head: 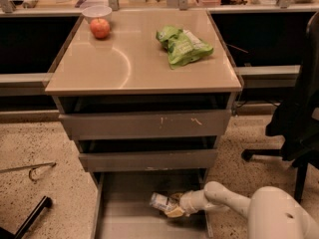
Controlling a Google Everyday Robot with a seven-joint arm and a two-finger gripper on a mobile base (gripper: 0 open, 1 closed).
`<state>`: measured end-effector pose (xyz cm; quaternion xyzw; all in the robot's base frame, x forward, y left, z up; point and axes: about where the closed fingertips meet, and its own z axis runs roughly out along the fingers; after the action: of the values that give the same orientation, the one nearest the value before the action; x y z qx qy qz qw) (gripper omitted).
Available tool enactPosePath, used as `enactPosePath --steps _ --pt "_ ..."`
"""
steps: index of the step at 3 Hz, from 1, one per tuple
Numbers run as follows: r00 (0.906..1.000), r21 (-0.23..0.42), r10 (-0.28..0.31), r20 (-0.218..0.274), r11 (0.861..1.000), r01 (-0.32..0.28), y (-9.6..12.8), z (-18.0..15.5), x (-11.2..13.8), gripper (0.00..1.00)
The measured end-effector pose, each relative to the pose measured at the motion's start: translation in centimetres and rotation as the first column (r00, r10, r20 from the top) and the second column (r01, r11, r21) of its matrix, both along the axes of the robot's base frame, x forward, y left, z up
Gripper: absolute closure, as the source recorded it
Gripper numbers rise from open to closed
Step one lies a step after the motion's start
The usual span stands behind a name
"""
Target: Pick blue plastic bottle from bottom drawer and place on counter
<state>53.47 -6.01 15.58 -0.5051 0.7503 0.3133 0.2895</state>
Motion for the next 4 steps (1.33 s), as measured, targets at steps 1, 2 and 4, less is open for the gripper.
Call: enactPosePath --steps 1,2,4 --pt "0.9944 0.066 0.016 0.104 0.998 -0.023 -0.5 6.3 -0.7 1.00" --pt "0.9818 0.091 0.038 0.186 0.994 -0.056 0.2 11.7 -3.2 1.00" --pt "0.9733 0.075 0.058 0.222 0.994 -0.076 1.0 15.0 -3.2 1.00"
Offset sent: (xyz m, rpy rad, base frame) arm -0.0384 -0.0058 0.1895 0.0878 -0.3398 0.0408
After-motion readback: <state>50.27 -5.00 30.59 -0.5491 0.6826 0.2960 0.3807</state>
